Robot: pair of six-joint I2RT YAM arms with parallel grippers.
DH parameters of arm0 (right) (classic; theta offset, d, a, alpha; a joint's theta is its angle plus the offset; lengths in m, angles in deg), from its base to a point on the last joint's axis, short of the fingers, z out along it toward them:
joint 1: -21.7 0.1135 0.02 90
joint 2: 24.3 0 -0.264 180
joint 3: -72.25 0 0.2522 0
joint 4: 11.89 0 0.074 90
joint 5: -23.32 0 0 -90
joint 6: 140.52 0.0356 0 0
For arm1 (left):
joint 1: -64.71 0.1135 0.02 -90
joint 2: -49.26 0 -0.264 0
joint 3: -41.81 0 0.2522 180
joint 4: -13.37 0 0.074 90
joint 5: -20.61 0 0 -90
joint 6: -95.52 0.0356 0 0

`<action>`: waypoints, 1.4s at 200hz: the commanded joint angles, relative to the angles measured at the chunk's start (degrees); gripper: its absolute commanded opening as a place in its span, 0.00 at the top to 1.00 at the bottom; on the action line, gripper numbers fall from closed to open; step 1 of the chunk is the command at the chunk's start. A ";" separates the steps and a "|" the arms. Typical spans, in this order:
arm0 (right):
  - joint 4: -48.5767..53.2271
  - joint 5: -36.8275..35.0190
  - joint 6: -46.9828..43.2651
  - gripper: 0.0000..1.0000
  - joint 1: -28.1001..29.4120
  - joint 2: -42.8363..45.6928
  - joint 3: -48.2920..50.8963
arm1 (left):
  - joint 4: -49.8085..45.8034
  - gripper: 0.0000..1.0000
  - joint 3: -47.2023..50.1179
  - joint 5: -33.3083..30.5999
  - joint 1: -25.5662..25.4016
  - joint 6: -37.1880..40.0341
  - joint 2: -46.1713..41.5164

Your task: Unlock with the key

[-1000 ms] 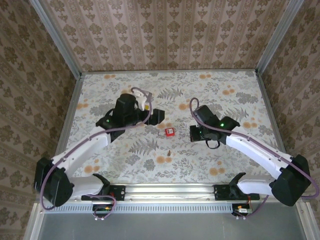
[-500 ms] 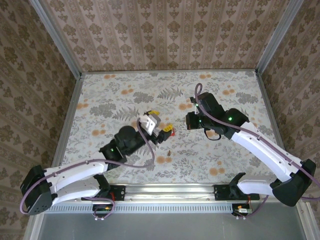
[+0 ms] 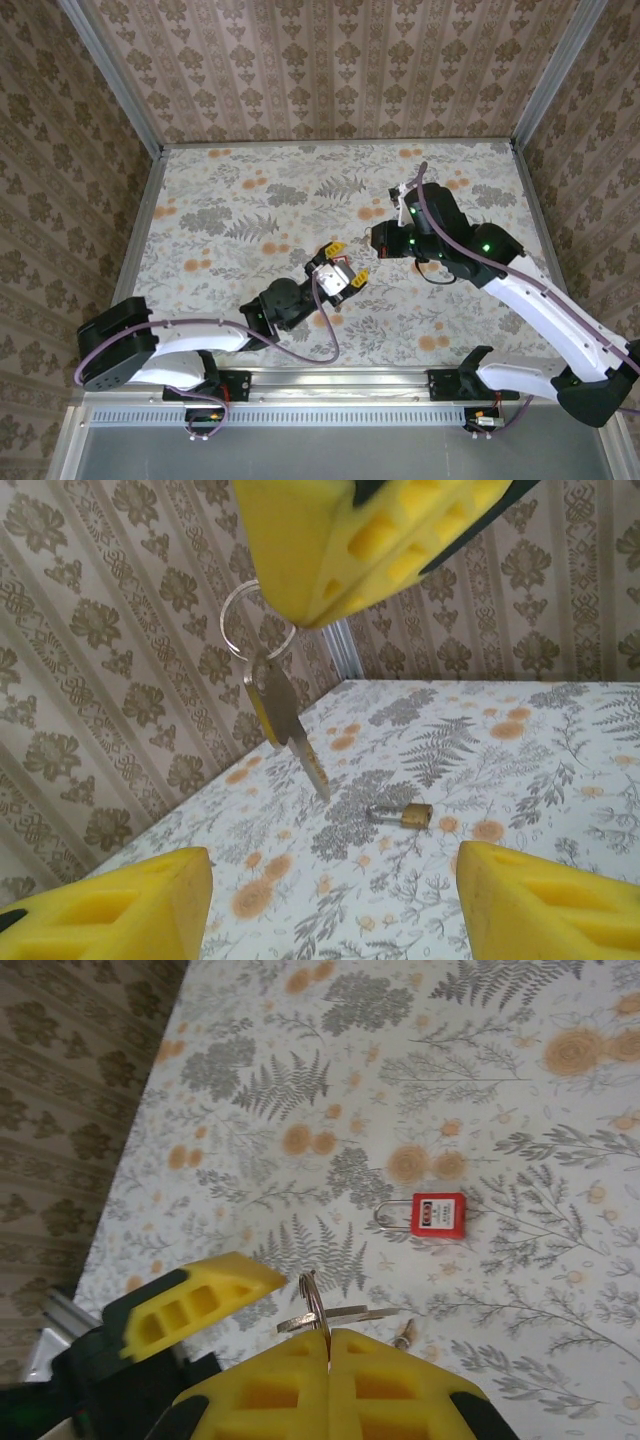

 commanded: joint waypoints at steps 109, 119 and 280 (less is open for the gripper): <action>-3.96 5.20 6.14 1.00 0.63 2.35 2.78 | 16.71 0.55 -1.12 5.83 3.42 -3.73 9.21; -4.10 5.20 6.22 1.00 0.64 2.27 2.79 | 16.62 0.55 -1.05 6.43 3.42 -4.28 9.33; -6.21 6.78 6.81 1.00 0.71 1.21 4.53 | 16.77 0.73 -3.59 7.98 5.79 -8.91 11.61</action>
